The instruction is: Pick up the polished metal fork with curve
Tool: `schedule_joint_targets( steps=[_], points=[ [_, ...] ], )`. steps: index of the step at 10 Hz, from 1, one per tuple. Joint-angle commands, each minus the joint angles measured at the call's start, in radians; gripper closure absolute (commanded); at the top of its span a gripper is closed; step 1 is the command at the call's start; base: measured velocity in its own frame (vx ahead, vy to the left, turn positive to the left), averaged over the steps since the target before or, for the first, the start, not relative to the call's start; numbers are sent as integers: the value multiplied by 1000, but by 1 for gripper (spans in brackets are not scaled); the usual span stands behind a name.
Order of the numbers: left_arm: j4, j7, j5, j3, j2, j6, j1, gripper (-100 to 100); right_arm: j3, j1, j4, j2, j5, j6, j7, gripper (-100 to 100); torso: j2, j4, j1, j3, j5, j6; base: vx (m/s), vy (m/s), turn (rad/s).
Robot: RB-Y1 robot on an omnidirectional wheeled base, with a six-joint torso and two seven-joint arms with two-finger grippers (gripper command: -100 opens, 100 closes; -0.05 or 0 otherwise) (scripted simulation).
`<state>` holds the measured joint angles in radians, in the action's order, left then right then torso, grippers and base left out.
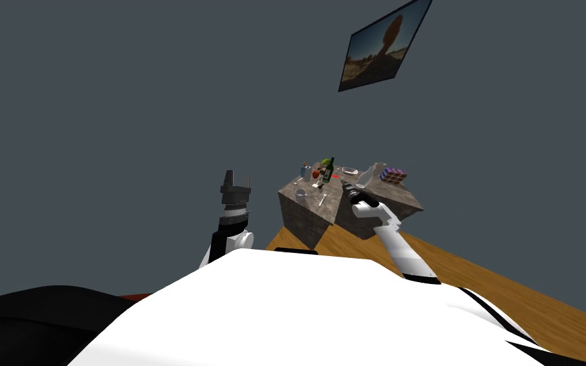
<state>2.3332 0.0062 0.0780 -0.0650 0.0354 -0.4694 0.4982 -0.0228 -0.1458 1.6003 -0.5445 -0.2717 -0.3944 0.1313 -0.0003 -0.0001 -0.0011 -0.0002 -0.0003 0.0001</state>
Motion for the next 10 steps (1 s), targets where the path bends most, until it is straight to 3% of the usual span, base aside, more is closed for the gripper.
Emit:
schedule_joint_targets(
  steps=[1,2,3,4,5,6,8,9,10],
  points=[
    [0,0,0,0,0,0,0,0,6,-27,-49,-16,-12,-40,11,-100,0,0,0,0,0,0,-11,-20,104],
    [0,0,0,0,0,0,0,0,15,-69,-80,-34,-23,-75,32,-100,0,0,0,0,0,1,-13,-19,172],
    [0,0,0,0,0,0,0,0,15,-70,-99,-34,-23,-98,32,-100,0,0,0,0,0,0,-7,-18,105],
    [0,0,0,0,0,0,0,0,26,-112,-137,-50,-34,-125,53,-100,0,0,0,0,0,1,-8,-16,161],
    [0,0,0,0,0,0,0,0,26,-112,-150,-50,-34,-151,53,-100,0,0,0,0,0,0,-7,-16,99],
    [0,0,0,0,0,0,0,0,39,-154,-185,-66,-44,-180,75,-100,0,0,0,0,0,1,-10,-16,190],
    [0,0,0,0,0,0,0,0,39,-154,-201,-66,-44,-215,75,-100,0,0,0,0,0,1,-5,-13,44],
    [0,0,0,0,0,0,0,0,52,-195,-252,-79,-55,-255,98,-100,0,0,0,0,0,1,-5,-7,199],
    [0,0,0,0,0,0,0,0,52,-195,-252,-79,-55,-273,98,-100,-1,0,1,0,0,0,-5,-15,108]
  ],
)
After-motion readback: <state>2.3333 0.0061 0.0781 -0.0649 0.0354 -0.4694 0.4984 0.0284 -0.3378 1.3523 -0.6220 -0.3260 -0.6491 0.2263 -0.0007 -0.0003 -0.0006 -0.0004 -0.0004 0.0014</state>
